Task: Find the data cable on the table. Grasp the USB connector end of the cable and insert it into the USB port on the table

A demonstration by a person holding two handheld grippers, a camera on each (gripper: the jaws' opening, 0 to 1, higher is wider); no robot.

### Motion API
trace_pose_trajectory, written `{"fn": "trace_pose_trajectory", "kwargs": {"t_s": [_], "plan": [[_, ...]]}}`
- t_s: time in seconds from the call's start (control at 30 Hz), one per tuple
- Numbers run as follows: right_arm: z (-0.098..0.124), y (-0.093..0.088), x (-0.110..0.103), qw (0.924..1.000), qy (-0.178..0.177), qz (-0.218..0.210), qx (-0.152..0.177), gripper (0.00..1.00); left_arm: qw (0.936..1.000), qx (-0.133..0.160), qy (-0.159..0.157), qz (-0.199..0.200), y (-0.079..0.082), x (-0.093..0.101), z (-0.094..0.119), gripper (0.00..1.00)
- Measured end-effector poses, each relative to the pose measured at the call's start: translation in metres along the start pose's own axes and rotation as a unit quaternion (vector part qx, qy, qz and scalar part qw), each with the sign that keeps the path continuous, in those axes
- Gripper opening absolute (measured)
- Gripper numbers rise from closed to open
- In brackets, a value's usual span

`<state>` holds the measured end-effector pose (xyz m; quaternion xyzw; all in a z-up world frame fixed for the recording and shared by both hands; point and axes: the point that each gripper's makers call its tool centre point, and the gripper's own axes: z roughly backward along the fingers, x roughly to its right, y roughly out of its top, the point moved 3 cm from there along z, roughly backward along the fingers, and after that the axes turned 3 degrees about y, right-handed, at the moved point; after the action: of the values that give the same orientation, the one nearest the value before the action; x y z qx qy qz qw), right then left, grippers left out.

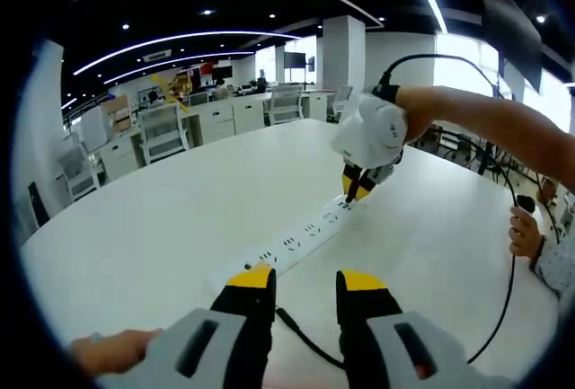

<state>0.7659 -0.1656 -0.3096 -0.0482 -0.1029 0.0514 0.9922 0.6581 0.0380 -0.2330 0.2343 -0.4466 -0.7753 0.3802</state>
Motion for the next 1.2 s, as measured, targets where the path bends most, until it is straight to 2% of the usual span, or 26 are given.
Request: {"fn": "trace_pose_trajectory", "kwargs": {"t_s": [0.23,0.37,1.2], "plan": [[0.002,0.004,-0.001,0.9999,0.004,-0.005,0.015,0.09,1.0,0.0,0.0,0.0,0.0,0.0,0.0,0.27],[0.003,0.01,0.001,0.999,0.012,-0.015,0.041,0.09,1.0,0.0,0.0,0.0,0.0,0.001,0.0,0.27],[-0.001,0.014,0.005,0.9983,0.03,-0.008,0.049,0.09,1.0,0.0,-0.001,-0.001,0.0,0.0,0.0,0.27]]}}
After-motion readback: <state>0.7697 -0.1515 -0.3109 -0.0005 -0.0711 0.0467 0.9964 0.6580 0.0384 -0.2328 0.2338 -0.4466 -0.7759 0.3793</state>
